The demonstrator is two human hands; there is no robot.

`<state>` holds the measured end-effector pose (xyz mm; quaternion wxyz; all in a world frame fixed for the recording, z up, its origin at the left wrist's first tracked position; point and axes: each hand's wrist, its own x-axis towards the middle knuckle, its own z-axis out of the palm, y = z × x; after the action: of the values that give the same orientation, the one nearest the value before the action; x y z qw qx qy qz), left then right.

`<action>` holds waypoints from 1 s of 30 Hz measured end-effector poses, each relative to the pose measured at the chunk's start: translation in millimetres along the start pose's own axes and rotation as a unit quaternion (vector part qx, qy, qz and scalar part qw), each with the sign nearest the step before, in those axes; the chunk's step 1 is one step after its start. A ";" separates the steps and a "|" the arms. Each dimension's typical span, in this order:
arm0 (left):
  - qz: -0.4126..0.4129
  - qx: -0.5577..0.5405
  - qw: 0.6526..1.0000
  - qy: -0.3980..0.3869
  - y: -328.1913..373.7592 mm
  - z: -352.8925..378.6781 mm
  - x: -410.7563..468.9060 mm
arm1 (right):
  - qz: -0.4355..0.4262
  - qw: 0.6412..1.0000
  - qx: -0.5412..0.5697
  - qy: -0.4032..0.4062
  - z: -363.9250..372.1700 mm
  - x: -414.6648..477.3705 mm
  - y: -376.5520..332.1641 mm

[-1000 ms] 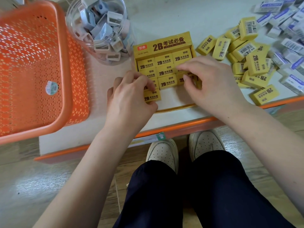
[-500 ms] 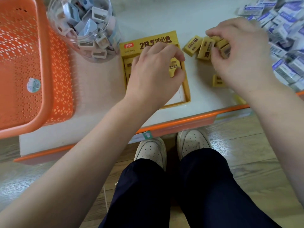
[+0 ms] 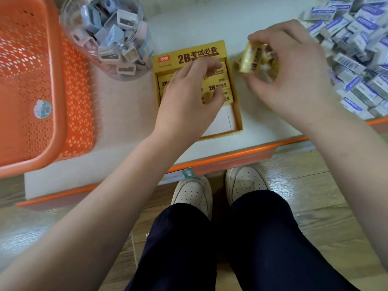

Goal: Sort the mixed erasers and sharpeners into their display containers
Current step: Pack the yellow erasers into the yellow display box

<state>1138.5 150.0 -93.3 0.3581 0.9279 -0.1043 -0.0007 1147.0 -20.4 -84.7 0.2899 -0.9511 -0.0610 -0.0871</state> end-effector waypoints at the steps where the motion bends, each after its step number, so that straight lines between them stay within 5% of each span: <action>1: -0.010 -0.025 1.000 0.010 1.2 -1.5 -1.5 | -0.013 1.000 0.025 -0.007 0.9 -2.6 -6.8; 9: -0.110 -0.189 0.975 0.028 8.8 -2.9 -17.5 | -0.043 0.995 0.087 -0.018 16.2 -17.4 -27.3; 17: -0.070 -0.074 0.995 -0.004 2.7 -11.7 -9.0 | -0.057 0.988 0.130 -0.055 11.9 -15.3 -20.3; 21: -0.035 -0.015 0.999 0.014 -6.1 -8.9 -14.0 | -0.031 0.999 0.015 -0.024 -4.8 8.4 -1.4; 26: -0.038 0.068 0.997 -0.012 -14.0 -8.2 -18.2 | -0.033 0.977 -0.154 -0.142 8.0 32.4 15.2; 30: -0.045 0.074 0.996 0.003 -15.7 -11.3 -18.0 | -0.025 0.968 -0.208 -0.139 12.4 29.8 16.1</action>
<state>1124.8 172.3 -96.6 0.2884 0.9555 -0.0610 -0.0066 1180.4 -24.8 -97.6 0.0718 -0.9915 -0.1049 0.0278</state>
